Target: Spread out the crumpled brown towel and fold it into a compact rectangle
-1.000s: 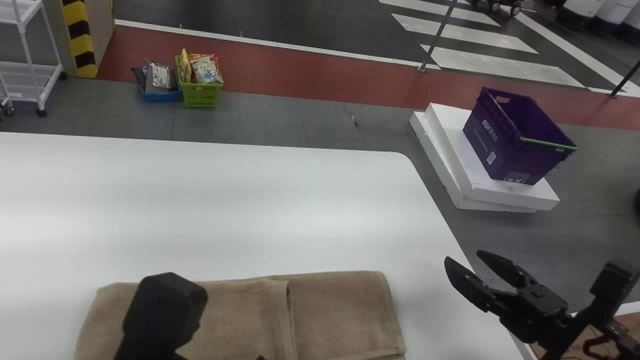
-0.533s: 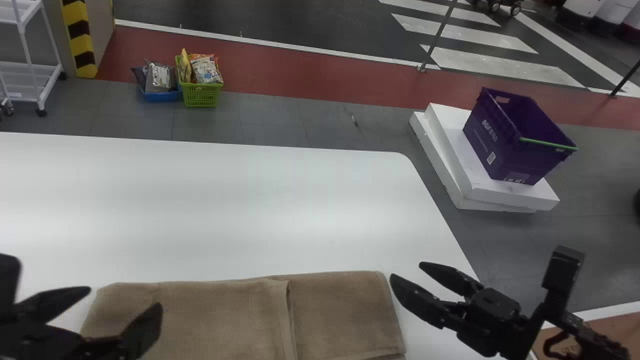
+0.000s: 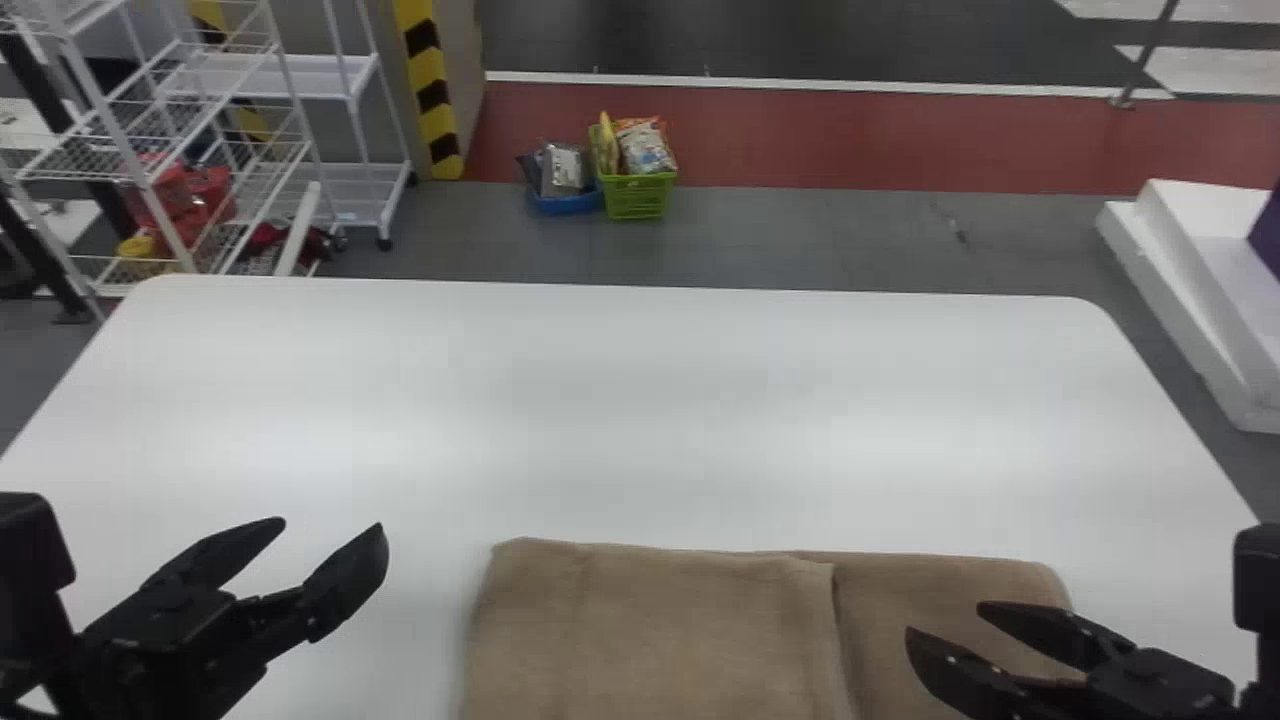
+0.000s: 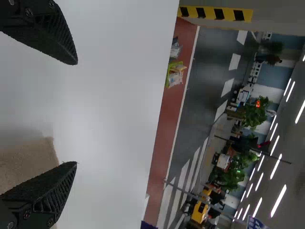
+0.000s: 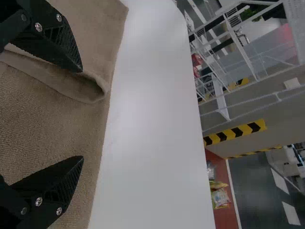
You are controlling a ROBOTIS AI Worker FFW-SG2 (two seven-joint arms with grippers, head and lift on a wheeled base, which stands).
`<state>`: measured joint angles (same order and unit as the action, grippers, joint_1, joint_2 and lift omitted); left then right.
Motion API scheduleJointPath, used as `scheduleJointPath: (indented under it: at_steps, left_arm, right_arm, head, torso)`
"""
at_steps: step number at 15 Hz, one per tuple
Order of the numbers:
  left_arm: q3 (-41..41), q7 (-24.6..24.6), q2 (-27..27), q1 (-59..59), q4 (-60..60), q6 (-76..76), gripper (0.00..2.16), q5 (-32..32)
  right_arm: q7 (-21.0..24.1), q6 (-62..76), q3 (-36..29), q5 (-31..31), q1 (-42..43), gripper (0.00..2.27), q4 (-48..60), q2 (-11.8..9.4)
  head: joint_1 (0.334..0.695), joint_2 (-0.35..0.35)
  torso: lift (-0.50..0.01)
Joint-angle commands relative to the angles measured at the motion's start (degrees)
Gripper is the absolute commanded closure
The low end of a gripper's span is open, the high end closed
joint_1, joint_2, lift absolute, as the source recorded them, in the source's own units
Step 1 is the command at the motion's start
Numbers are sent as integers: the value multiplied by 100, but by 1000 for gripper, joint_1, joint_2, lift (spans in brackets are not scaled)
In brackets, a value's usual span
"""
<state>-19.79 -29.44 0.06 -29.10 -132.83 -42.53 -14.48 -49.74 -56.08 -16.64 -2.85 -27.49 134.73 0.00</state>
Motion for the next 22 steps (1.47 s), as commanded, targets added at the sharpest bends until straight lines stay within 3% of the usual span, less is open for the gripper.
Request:
scheduleJointPath:
  at_steps: [1, 4, 9, 22]
  left_arm:
    - [-297, -62, -21, 1, 73, 2, 66, -134]
    - [-420, -106, -21, 1, 82, -15, 66, -213]
    - [-578, -211, -21, -8, 108, -15, 70, -327]
    - [-587, -308, -21, -52, 135, -15, 73, -318]
  right_arm:
    - [35, -541, 442, -313, 34, 218, 9, 5]
    - [70, -787, 785, -322, 42, 221, 97, 5]
    - [176, -1349, 1189, -691, 236, 221, 124, 5]
    - [325, -1754, 1374, -946, 745, 346, -219, 5]
  head:
    - [695, 52]
    - [695, 151]
    - [695, 220]
    - [695, 222]
  torso:
    - [-127]
    - [-127]
    - [-127]
    - [-127]
